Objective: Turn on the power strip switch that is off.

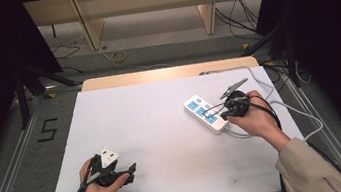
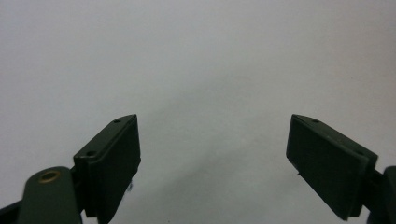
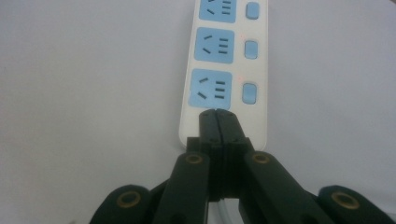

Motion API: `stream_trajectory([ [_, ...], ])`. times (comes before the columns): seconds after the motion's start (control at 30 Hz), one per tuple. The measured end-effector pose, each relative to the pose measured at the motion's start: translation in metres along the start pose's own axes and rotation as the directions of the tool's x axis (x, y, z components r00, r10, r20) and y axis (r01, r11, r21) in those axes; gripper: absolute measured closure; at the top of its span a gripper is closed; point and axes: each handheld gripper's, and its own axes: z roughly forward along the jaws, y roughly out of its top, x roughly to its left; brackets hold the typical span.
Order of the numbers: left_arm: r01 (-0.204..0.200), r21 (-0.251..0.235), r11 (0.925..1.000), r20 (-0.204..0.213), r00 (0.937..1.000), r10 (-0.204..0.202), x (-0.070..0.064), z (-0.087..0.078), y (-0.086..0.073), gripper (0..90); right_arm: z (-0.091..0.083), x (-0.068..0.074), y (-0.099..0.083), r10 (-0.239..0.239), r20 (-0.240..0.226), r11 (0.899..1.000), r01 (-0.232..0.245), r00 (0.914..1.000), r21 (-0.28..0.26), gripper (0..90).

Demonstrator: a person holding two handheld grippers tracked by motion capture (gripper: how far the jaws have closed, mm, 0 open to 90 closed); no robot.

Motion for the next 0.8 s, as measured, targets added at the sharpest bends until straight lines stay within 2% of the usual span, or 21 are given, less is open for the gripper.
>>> stream_trajectory([
  [0.8,0.003,-0.002,1.0,0.0,1.0,-0.003,0.0,0.0,0.0,17.4,0.007,-0.007,0.017,0.005,0.006,1.0,-0.005,1.0,0.02,90.0],
])
